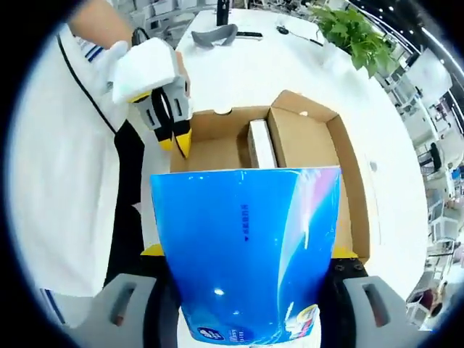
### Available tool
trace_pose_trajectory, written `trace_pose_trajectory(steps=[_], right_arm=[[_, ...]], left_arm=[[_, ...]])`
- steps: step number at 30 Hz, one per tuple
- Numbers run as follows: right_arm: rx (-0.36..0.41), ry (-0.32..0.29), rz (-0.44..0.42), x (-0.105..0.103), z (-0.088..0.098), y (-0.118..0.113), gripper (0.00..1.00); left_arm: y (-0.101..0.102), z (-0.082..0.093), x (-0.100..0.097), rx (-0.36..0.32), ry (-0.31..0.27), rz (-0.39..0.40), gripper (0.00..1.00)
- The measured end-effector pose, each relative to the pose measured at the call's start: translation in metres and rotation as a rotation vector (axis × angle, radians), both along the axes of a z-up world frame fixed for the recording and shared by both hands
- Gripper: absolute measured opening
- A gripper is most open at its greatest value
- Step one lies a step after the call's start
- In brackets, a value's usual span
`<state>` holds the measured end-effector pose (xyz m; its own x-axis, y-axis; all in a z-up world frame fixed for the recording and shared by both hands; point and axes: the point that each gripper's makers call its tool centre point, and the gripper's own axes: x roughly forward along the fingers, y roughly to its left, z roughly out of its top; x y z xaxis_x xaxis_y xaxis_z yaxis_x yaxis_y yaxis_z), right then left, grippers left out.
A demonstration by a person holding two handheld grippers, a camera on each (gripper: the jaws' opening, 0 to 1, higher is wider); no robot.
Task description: Operate the shoe box by opening the lid, removing the specified soft item, and placing it in the target area until the item is outside and the box remains undamaged.
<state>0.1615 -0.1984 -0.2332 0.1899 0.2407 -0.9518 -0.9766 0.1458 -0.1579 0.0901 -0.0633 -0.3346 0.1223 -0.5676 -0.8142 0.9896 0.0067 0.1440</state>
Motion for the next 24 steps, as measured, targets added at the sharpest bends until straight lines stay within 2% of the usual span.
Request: trace_pose_trajectory(steps=[2,6,18,20,24], right_arm=[[-0.016,-0.029,0.031,0.002,0.001,-0.003,0.77],[0.0,-0.005,-0.001,-0.005,0.004,-0.006,0.77],[-0.008,-0.007,0.005,-0.018,0.009,-0.023,0.77],[-0.022,-0.013,0.034,-0.017,0.011,-0.03,0.77],[-0.06,-0.024,0.035,-0.016,0.02,-0.042,0.77]], left_arm=[[0.0,0.0,0.0,0.0,-0.006,0.0,0.03],[0.0,0.0,0.0,0.001,-0.004,0.0,0.03],[0.0,0.0,-0.001,0.0,-0.008,0.0,0.03],[0.0,0.0,-0.001,-0.001,-0.01,-0.001,0.03],[0.0,0.0,-0.001,-0.001,-0.012,-0.005,0.03]])
